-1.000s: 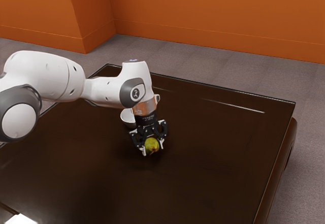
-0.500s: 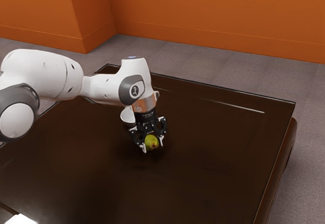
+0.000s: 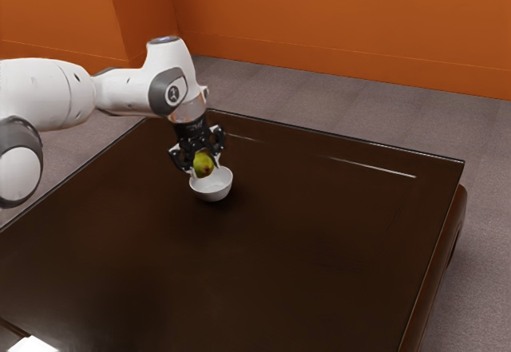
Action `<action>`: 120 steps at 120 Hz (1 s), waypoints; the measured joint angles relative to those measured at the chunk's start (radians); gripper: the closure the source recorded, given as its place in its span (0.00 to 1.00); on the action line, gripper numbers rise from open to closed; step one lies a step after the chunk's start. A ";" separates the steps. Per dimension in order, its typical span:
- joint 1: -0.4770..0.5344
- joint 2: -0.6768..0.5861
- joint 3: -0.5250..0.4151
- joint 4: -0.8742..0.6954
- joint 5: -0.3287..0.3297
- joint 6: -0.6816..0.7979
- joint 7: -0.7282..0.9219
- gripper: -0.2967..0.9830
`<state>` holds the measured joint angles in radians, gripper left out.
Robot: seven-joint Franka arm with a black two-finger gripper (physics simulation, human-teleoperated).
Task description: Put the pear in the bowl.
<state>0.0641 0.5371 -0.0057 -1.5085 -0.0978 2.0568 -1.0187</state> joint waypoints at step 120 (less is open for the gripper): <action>0.010 -0.462 -0.033 -0.095 0.080 -0.288 0.390 0.24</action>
<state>0.0739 0.0756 -0.0384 -1.6032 -0.0174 1.7684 -0.6283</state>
